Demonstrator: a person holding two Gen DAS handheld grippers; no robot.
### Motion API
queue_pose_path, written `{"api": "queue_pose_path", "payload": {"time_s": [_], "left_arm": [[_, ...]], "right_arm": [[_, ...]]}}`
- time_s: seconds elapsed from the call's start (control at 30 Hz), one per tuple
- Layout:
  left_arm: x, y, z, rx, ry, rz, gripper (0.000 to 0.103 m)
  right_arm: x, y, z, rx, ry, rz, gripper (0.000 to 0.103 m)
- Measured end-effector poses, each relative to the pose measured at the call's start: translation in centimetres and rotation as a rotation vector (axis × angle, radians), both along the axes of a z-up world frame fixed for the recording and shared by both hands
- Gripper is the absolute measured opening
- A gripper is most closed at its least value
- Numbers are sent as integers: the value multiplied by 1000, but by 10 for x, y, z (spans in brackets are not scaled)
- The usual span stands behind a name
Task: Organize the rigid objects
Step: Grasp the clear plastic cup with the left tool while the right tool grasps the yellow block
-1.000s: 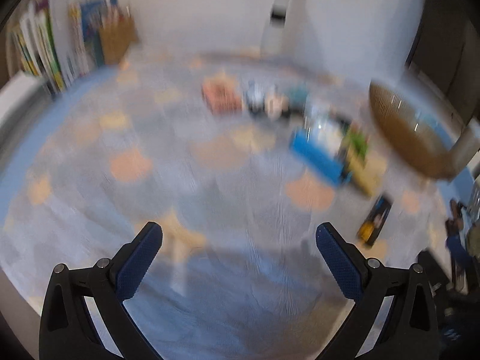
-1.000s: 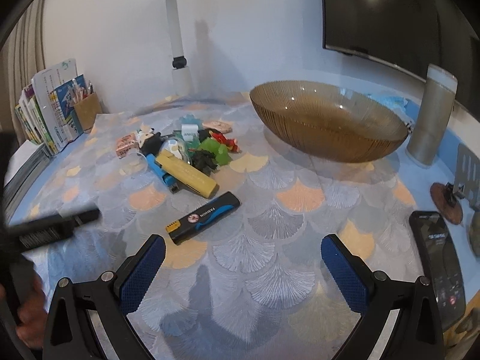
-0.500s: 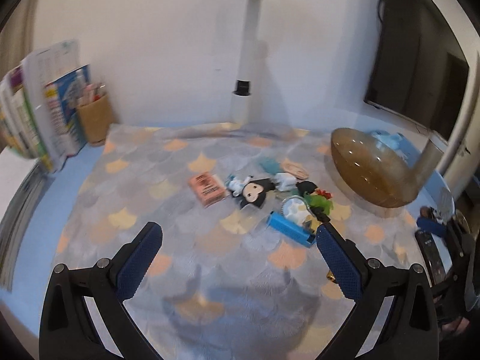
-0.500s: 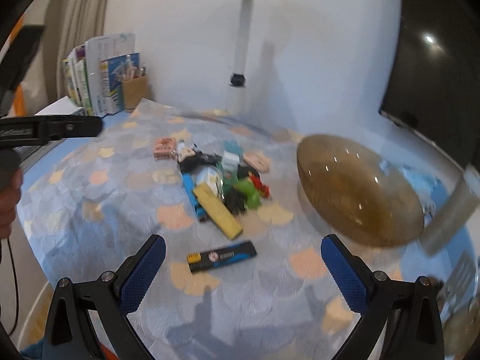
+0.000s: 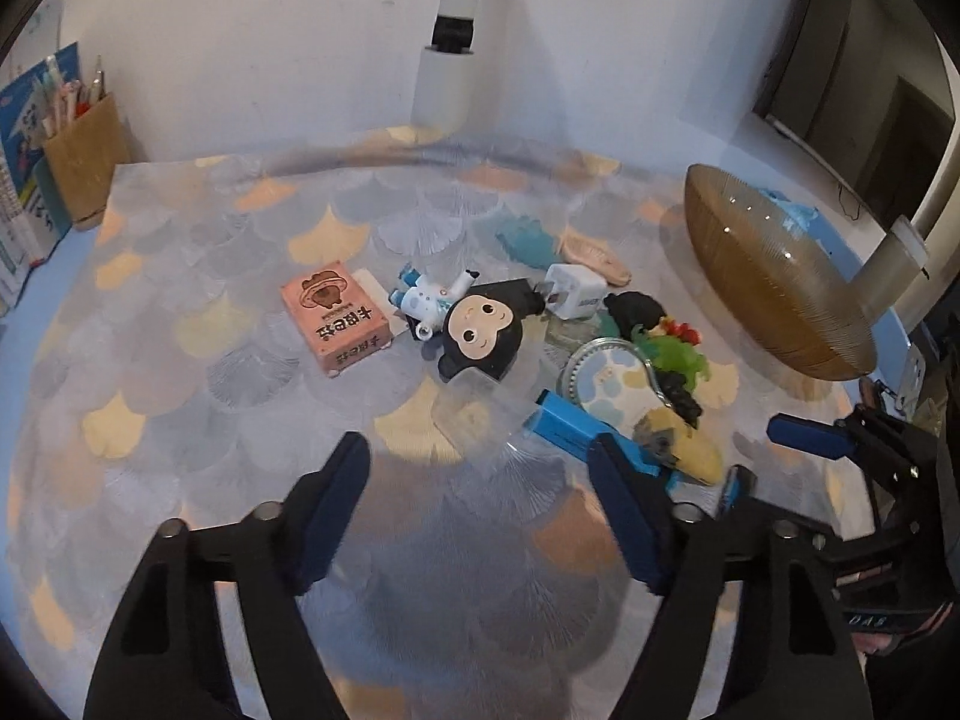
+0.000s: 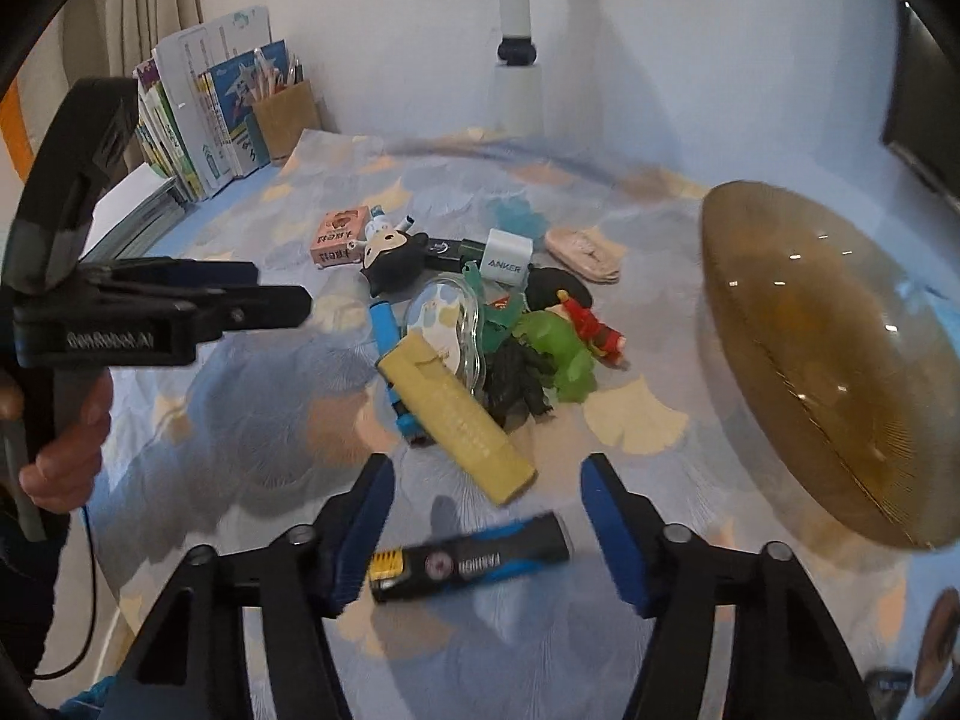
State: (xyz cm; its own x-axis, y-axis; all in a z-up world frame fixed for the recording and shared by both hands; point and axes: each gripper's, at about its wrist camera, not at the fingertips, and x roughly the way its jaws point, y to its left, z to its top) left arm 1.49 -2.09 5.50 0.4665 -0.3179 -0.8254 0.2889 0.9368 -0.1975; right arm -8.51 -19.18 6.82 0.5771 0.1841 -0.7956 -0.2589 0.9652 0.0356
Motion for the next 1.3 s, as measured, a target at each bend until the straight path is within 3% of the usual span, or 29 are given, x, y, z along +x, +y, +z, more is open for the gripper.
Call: {"api": "queue_pose_path", "payload": {"time_s": [0.17, 0.37, 0.53, 0.57, 0.6, 0.67, 0.77, 0.97, 1.07, 1.17, 1.3], "left_arm": [[12, -4, -14, -4, 38, -42, 60], [25, -3, -25, -44, 70, -50, 59], [32, -2, -33, -104, 81, -61, 47], [32, -2, -34, -112, 79, -60, 47], [31, -2, -34, -108, 71, -57, 47], [26, -2, -30, -89, 47, -55, 47], [12, -1, -21, -94, 12, -69, 47], [-23, 2, 4, -85, -37, -99, 47], [-49, -3, 4, -65, -39, -124, 47], [-70, -12, -12, -17, -7, -114, 47], [-76, -22, -23, 1, 6, -115, 47]], "right_arm": [[19, 2, -12, -5, 60, 62, 55], [33, 6, -19, 8, 78, 131, 54], [42, 4, -24, 33, 82, 155, 54], [41, 4, -24, 45, 84, 155, 47], [41, 3, -24, 63, 85, 158, 30], [38, 1, -23, 65, 85, 136, 25], [32, -3, -19, 93, 76, 98, 24], [2, -23, 26, 198, -22, -2, 24], [-26, -27, 40, 148, -48, -33, 24], [-60, -33, 27, 63, -21, -85, 24], [-71, -48, -8, 48, 91, -179, 24]]}}
